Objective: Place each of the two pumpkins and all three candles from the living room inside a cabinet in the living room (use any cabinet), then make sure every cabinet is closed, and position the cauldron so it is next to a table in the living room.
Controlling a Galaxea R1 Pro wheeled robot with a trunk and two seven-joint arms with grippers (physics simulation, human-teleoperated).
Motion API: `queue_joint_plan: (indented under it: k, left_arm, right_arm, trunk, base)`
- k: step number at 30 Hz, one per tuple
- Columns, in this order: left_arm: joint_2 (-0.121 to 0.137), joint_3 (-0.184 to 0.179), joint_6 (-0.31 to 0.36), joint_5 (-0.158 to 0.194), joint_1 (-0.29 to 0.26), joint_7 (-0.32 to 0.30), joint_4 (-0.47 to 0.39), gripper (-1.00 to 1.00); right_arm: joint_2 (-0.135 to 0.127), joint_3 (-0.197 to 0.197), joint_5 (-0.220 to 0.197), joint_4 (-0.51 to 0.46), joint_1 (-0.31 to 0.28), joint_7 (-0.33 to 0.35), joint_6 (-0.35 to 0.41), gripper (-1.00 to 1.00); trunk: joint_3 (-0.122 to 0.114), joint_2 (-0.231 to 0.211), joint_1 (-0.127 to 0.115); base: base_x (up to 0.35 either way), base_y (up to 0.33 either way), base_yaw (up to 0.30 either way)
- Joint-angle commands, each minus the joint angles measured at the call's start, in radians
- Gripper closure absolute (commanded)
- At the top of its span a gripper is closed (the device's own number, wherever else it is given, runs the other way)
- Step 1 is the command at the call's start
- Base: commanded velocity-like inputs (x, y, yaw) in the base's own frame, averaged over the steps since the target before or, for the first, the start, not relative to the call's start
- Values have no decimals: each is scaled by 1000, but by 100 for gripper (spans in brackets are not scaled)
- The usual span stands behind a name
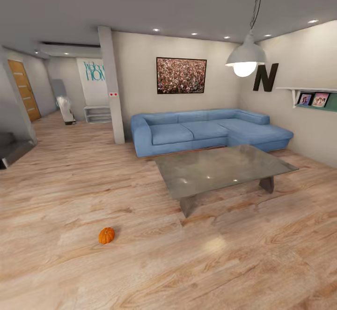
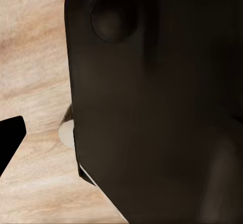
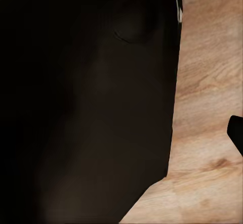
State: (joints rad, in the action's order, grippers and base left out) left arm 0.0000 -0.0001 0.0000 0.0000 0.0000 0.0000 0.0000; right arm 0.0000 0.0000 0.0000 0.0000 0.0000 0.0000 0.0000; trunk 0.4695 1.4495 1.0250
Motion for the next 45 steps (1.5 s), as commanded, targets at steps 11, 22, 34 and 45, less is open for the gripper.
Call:
queue_joint_plan:
  k: [11,22,34,45]
  left_arm:
    - [7,-6,-4,-9,6,2,-18,-100]
    - [6,-6,-4,-9,6,2,-18,-100]
    - [6,-6,-4,-9,6,2,-18,-100]
    - [6,-6,-4,-9,6,2,-18,-100]
  right_arm:
    - [4,0,3,2,-6,3,3,-100]
    - [5,0,3,2,-5,3,3,-100]
    - [5,0,3,2,-5,3,3,-100]
    - [5,0,3,2,-5,3,3,-100]
  trunk:
    - [1,0,0]
    - [1,0,0]
    - [1,0,0]
    - [1,0,0]
  base:
    - [0,0,0]
    - [61,0,0]
    - [3,-23,0]
    - [1,-76,0]
